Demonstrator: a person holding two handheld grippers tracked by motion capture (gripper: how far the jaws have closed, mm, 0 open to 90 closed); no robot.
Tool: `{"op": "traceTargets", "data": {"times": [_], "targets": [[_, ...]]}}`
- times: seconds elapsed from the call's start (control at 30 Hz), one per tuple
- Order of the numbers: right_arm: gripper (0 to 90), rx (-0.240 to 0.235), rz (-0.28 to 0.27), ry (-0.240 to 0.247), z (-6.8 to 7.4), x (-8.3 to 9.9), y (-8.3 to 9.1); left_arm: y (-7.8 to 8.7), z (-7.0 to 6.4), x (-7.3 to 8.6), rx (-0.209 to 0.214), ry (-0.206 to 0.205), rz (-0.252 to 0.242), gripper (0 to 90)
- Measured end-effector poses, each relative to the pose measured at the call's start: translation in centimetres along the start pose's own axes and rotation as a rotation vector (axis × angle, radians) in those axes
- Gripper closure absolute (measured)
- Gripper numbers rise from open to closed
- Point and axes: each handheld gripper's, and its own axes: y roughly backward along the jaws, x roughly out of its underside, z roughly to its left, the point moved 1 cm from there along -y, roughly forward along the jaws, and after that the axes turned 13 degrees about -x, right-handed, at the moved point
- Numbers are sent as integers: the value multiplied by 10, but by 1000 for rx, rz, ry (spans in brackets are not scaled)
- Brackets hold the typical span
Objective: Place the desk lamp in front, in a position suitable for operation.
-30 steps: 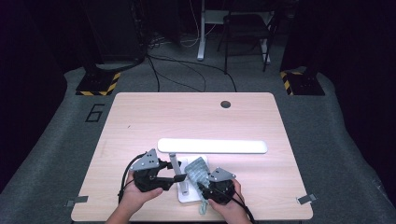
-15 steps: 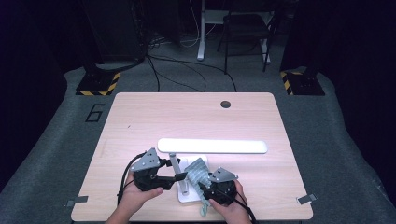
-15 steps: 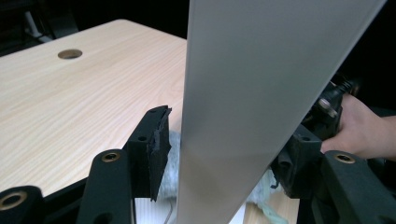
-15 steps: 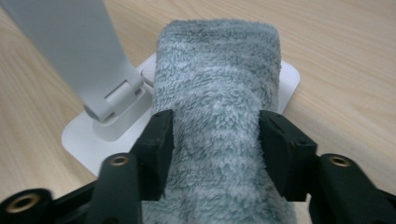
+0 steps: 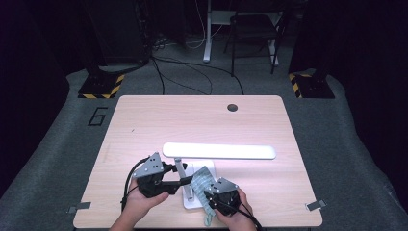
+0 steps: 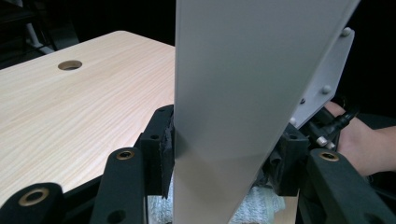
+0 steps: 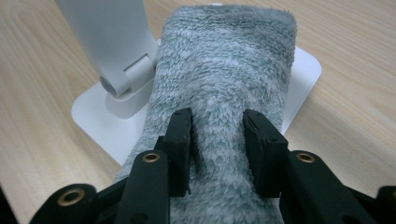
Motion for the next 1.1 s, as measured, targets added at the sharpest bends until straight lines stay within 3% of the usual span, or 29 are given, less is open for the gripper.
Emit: {"op": "traceTargets", "data": {"times": [0.13,0.23,0.47,0.77,0.9,1.0,1.1], "targets": [[652,0,-13,-46,-4,-1,-6,0,0,2,11,4,-9,518],[650,8,-26,-33,-9,-3,-10,0,0,2,10,12,-14,518],[644,31,-45,-65,-24,-13,-24,0,0,3,16,11,-15,518],[631,41,-67,-115,-52,-30,-43,0,0,2,13,-11,-17,521],[630,59,-72,-128,-59,-36,-50,-1,0,2,16,-15,-18,521],[630,73,-74,-164,-63,-41,-55,-1,0,2,13,-18,-21,521],[629,88,-69,-155,-67,-46,-59,-1,0,2,16,-31,-17,522]]}}
